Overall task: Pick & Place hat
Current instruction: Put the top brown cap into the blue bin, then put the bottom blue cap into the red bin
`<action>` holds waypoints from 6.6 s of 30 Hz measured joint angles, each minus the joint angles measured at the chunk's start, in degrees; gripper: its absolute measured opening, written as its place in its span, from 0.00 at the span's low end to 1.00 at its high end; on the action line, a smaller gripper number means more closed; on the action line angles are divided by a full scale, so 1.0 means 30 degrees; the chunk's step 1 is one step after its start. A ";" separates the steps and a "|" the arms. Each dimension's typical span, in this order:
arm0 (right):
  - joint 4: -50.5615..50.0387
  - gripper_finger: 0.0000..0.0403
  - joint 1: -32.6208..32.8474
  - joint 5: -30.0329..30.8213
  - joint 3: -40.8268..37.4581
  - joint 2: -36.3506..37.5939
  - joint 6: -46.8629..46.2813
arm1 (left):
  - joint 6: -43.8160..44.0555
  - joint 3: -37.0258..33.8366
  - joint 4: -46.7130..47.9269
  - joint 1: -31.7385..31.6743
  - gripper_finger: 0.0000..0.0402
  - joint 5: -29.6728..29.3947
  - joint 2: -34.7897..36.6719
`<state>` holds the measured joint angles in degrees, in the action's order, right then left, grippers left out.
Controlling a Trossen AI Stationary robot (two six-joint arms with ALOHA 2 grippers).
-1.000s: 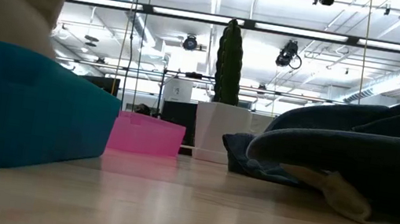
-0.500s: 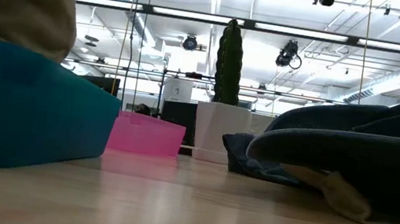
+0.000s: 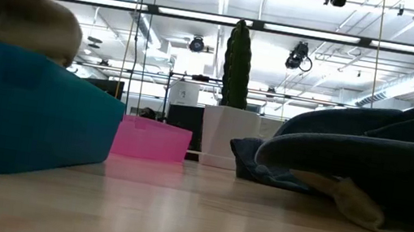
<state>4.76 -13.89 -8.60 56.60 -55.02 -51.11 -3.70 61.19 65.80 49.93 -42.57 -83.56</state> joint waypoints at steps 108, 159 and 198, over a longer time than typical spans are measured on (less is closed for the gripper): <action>-1.2836 0.55 0.3037 -0.2036 -0.0007 0.1255 0.4393 | 1.5123 0.5890 -0.2738 -0.5631 0.53 -0.6197 0.1627; -1.6120 0.55 0.8734 0.1018 -0.0015 -0.7264 0.6981 | 0.1497 0.5887 -1.6246 -1.2625 0.11 0.7011 0.1628; -1.5057 0.02 0.9316 0.0411 -0.2340 -0.5026 0.4181 | 0.0296 0.5887 -1.6219 -1.3580 0.11 0.6939 0.1621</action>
<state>-40.41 14.06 -7.37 49.58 -70.10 -38.57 -2.81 78.85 17.14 9.19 -21.75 -78.70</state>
